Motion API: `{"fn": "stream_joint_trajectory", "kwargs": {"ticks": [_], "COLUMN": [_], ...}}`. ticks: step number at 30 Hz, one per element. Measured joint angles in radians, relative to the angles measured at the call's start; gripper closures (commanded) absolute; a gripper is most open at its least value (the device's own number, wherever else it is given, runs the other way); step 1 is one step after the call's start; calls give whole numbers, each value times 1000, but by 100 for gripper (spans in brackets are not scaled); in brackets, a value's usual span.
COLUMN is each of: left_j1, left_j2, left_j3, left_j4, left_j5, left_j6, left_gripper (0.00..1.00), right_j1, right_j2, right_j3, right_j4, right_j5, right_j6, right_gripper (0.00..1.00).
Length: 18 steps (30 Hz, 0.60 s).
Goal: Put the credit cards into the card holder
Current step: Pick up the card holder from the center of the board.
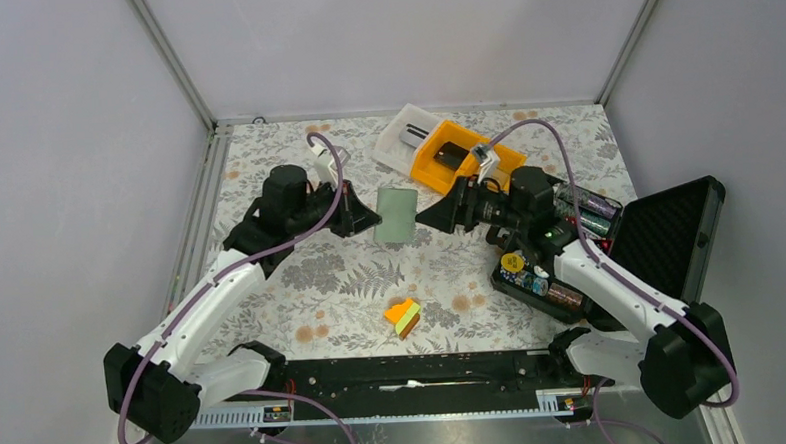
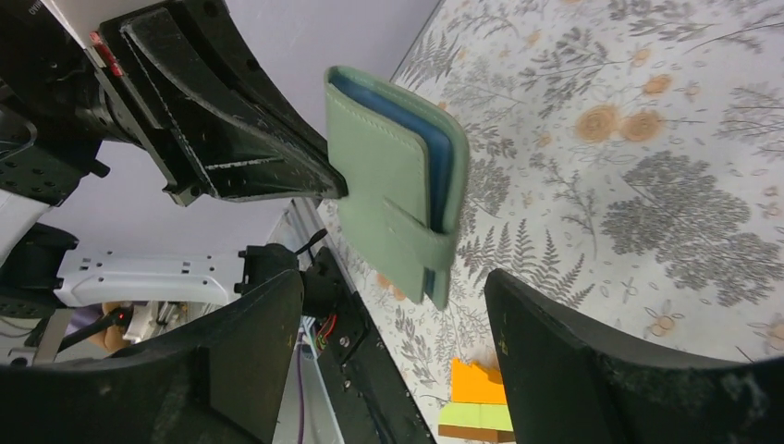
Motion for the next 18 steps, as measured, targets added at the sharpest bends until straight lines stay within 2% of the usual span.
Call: {"fn": "stream_joint_trajectory", "kwargs": {"ticks": [8,18], "left_j1": [-46,-48], "left_j2": [0,6], "left_j3": [0,0], "left_j4": [0,3], "left_j5": [24,66], "left_j6": [4,3], "left_gripper": [100,100], "right_j1": [62,62], "right_j2": [77,61], "right_j3": [33,56], "right_j4": [33,-16], "right_j5": [24,144], "right_j6": [5,-72], "right_gripper": [26,39]}}
